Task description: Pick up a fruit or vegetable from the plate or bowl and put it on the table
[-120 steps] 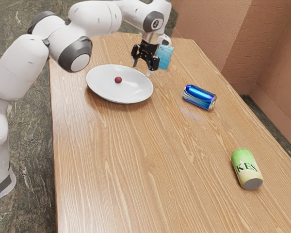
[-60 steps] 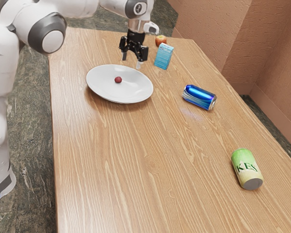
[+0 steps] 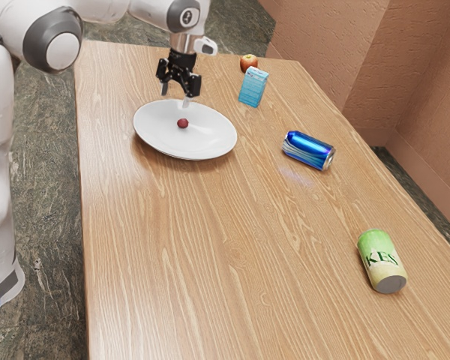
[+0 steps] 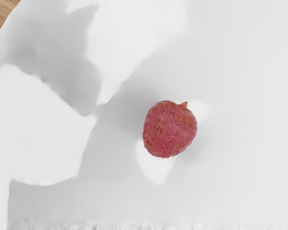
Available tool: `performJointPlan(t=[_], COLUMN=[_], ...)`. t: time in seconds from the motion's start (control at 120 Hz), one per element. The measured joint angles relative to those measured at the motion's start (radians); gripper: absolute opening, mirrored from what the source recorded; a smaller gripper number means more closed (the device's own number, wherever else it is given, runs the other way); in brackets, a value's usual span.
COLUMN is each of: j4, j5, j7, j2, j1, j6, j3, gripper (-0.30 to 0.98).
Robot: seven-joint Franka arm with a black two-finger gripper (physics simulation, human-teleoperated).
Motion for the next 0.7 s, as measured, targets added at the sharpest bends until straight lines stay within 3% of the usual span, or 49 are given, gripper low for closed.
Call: performJointPlan(t=[0.35,0.583,0.633,0.7], j4=[-0.131,-0.175,-0.199,-0.226], j5=[0.041,0.059,0.086,0.12], j7=[0.01,0.013,0.01,0.001], j2=[-0.098,-0.138,-0.161,-0.181], j1=[-0.039,-0.26,-0.23,-0.078], j6=[0.078,0.125,0.144,0.164], j3=[0.004,0.001,-0.034,-0.155], gripper=[0.68,0.68,0.67,0.68])
